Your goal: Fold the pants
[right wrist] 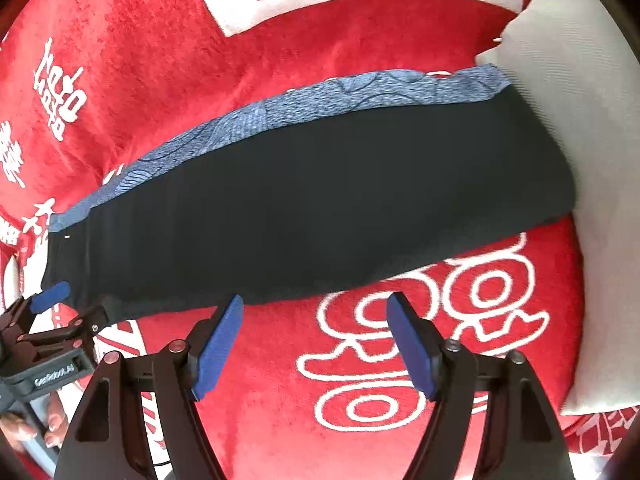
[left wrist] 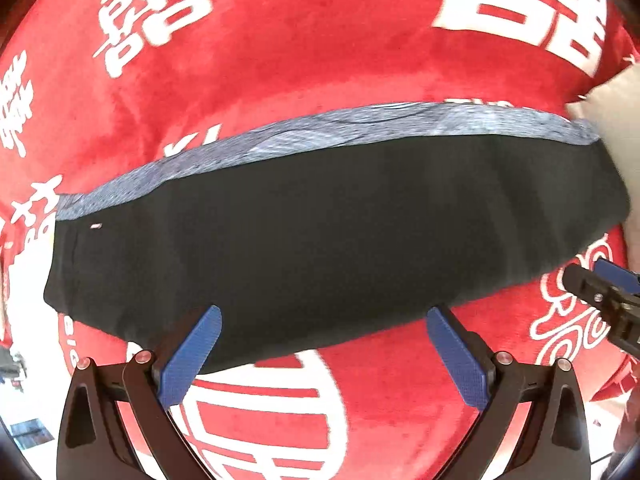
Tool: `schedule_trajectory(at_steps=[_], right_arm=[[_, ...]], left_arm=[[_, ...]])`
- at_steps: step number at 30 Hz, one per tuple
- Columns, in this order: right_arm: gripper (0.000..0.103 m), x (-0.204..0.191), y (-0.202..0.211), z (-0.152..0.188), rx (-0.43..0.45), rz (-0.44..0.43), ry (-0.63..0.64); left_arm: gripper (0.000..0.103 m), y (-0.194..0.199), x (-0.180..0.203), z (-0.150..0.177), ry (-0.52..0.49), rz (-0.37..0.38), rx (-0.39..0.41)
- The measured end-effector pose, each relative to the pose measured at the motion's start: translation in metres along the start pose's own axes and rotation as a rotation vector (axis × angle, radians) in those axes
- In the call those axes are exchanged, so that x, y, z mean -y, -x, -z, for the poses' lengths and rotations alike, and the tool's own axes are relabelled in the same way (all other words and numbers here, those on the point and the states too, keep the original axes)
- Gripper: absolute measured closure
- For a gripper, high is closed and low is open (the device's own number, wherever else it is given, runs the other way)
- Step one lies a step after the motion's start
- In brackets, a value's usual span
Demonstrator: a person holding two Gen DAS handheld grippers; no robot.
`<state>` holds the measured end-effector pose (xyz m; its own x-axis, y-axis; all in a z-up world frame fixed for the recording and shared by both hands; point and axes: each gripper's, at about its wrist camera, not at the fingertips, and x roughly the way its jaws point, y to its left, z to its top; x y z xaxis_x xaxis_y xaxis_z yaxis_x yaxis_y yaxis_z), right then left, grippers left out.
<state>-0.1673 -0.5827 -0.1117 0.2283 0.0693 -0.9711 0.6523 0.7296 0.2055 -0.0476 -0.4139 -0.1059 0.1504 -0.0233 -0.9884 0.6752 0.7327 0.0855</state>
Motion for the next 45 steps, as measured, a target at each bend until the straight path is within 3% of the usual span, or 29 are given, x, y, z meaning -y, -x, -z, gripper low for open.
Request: schedule_trajectory(at_steps=[10, 36, 42, 45], right_arm=[[0.026, 0.024, 0.007, -0.006, 0.01, 0.051, -0.015], [0.026, 0.041, 0.006, -0.011, 0.013, 0.056, -0.041], [0.026, 0.053, 0.01, -0.008, 0.026, 0.023, -0.078], [0.026, 0.065, 0.015, -0.004, 0.058, -0.038, -0.133]], left_arm=[[0.0, 0.005, 0.032, -0.006, -0.049, 0.022, 0.004], [0.0, -0.001, 0.043, -0.014, -0.065, 0.02, -0.007], [0.0, -0.001, 0.049, -0.017, -0.073, 0.025, -0.003], [0.0, 0.0, 0.052, -0.018, -0.071, 0.031, 0.002]])
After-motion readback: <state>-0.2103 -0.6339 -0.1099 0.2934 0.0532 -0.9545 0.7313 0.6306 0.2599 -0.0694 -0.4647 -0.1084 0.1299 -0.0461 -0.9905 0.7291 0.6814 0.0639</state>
